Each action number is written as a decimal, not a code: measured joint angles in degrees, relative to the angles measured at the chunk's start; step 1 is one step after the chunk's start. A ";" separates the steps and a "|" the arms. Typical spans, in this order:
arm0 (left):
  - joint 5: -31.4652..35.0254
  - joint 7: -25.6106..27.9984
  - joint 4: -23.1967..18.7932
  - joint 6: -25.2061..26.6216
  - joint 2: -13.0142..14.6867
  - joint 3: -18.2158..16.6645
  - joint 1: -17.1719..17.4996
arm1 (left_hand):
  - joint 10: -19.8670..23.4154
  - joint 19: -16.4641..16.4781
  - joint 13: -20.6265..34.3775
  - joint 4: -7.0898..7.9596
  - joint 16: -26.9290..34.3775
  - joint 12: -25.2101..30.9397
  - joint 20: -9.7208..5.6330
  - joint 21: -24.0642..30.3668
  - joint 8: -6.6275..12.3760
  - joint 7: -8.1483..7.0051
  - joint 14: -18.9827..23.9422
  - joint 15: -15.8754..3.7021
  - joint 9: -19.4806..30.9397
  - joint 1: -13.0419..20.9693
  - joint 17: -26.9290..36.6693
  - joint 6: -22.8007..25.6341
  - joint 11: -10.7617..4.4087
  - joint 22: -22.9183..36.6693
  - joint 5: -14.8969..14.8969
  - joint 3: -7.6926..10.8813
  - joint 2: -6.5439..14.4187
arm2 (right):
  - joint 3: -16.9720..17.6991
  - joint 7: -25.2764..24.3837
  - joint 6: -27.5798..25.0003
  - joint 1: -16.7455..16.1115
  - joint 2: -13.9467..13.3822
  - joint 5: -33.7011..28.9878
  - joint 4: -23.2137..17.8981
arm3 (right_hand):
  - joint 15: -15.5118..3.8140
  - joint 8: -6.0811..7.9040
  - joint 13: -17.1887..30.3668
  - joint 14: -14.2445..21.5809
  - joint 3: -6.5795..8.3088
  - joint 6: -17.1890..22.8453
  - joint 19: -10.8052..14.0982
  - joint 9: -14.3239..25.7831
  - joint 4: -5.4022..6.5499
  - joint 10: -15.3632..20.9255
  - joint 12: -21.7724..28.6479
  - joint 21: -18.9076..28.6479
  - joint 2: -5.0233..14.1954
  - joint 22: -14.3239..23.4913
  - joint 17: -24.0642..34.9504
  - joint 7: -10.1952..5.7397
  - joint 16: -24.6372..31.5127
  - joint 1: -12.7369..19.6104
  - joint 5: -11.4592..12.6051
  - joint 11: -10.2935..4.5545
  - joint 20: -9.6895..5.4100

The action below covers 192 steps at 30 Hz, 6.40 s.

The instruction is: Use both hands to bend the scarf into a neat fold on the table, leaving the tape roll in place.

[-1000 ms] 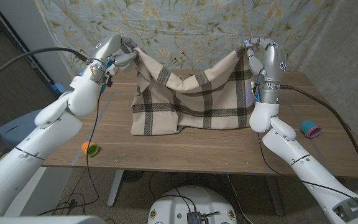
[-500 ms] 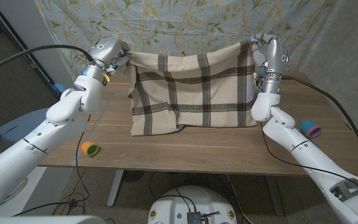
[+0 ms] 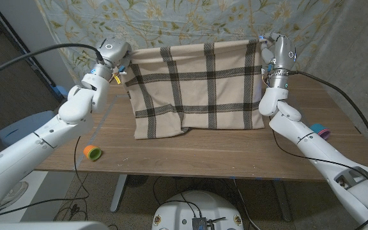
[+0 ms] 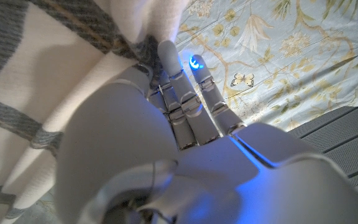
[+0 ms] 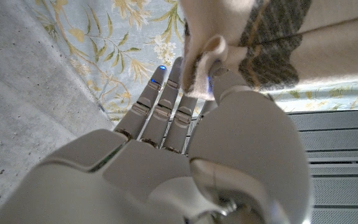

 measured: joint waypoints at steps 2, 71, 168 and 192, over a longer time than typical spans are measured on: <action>1.37 -0.70 1.00 0.43 -0.07 1.53 -1.55 | 0.00 0.00 0.05 0.00 0.00 -0.01 0.00 0.00 0.00 0.00 0.00 0.00 0.00 0.00 0.21 -0.01 0.00 0.00 -0.01 0.00 0.00 | -0.93 0.33 -0.74 1.41 0.11 0.30 1.41 | 0.00 0.01 -0.04 0.00 -0.01 0.00 -0.21 -0.02 -0.01 0.00 0.00 0.00 -0.04 0.00 0.00 0.00 0.00 -0.04 -0.04 0.00 -0.21; 28.04 -27.55 20.52 7.33 -11.05 23.29 -21.04 | -30.36 -13.64 -29.76 6.55 -23.40 -15.05 5.69 -9.38 -14.60 -8.46 -33.80 7.85 -10.82 -26.66 -46.40 -34.00 -2.48 -0.92 -12.84 -4.90 -1.87 | -18.04 28.43 -3.00 21.86 -2.99 12.22 18.73 | 2.56 -12.55 -11.64 -21.58 -1.68 -33.01 -10.60 -4.64 4.34 -34.02 -24.57 -0.90 1.69 -1.22 -9.14 0.76 -13.48 -15.91 -4.74 4.37 5.11; -11.40 -53.94 -7.76 8.64 5.00 21.95 -10.74 | -55.91 -25.35 -31.70 0.07 -23.81 -15.14 12.65 -32.09 -14.41 -0.29 -59.88 20.95 -10.78 -28.54 -51.84 -58.99 8.64 -0.38 -2.04 -24.97 -14.20 | -16.12 45.62 -1.47 3.77 -9.42 5.65 0.27 | 2.23 -14.14 -12.61 -21.72 -2.97 -29.04 -11.25 -4.62 10.12 -31.11 -25.52 -1.34 2.33 -1.34 -12.22 1.87 -13.53 -26.66 -4.95 5.92 5.53; 14.49 -58.79 -2.20 1.02 -0.92 23.71 -6.83 | -54.26 -17.80 -32.25 -4.10 -22.73 -13.97 10.41 -33.12 -14.65 -0.35 -54.66 16.02 -10.77 -11.76 -52.11 -59.55 5.77 -0.39 -1.19 -16.66 0.51 | -17.43 45.08 0.19 5.70 -7.58 6.61 4.04 | 2.46 -15.03 -12.89 -21.95 -2.54 -29.04 -11.25 -4.62 9.75 -31.11 -26.18 -1.68 2.62 -1.33 -12.89 1.87 -13.98 -26.95 -4.95 5.91 5.53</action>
